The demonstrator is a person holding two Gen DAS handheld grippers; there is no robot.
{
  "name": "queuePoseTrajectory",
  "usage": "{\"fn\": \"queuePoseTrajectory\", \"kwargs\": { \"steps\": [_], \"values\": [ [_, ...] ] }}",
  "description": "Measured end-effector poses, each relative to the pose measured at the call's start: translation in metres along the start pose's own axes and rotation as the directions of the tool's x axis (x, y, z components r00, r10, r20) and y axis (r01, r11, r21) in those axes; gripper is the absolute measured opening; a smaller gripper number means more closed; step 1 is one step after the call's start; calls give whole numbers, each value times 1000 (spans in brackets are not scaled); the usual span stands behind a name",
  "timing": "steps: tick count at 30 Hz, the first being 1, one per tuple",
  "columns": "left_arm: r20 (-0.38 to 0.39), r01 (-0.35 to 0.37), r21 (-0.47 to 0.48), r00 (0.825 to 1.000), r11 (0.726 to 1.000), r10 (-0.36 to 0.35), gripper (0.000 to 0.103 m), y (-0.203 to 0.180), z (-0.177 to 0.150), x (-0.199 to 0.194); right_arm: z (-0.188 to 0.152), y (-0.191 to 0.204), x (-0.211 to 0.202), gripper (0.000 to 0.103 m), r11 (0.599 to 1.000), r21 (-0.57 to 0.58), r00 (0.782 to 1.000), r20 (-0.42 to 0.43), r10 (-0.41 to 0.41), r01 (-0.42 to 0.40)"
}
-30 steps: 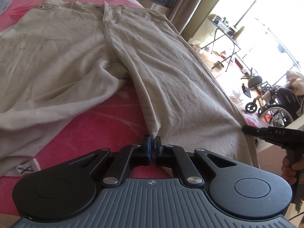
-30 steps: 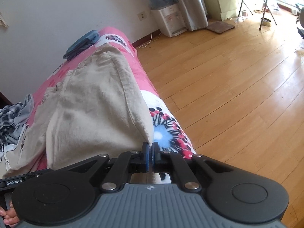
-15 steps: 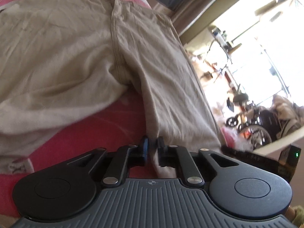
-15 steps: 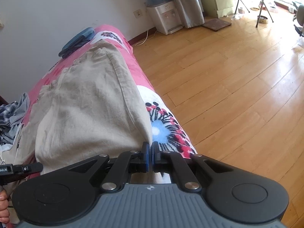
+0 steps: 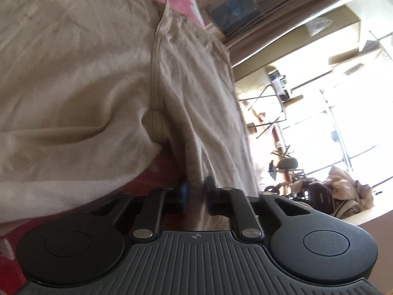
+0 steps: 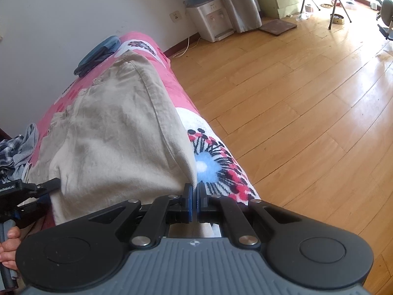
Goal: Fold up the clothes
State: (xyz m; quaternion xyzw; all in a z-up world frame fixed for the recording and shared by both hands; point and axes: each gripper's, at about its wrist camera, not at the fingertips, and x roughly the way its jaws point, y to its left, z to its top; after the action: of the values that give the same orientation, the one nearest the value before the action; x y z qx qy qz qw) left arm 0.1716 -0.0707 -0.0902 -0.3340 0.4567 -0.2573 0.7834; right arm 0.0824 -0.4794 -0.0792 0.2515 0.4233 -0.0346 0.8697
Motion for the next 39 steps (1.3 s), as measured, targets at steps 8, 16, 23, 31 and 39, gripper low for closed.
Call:
{"fn": "queuePoseTrajectory", "kwargs": {
  "steps": [8,16,23,31,39],
  "values": [
    [-2,-34,-85,999,996,33,7,15,0,-19,0,2,2,3,1000,-1,1000,-2,-7,7],
    [-26,-146,-41,989,988,145,1,20,-5,-32,-1,7,8,4,998,-45,999,-11,-51,50],
    [-66,-69,99,995,993,75,12,-6,-33,-61,-2,-8,-25,25,997,52,999,-14,-48,49],
    [-346,49,121,938,991,-4,14,-37,-104,-40,-44,-47,-80,26,982,184,997,-64,49,-37],
    [-463,87,94,885,992,-34,14,-46,-135,-6,-78,-53,-92,24,972,211,982,-135,135,-105]
  ]
}}
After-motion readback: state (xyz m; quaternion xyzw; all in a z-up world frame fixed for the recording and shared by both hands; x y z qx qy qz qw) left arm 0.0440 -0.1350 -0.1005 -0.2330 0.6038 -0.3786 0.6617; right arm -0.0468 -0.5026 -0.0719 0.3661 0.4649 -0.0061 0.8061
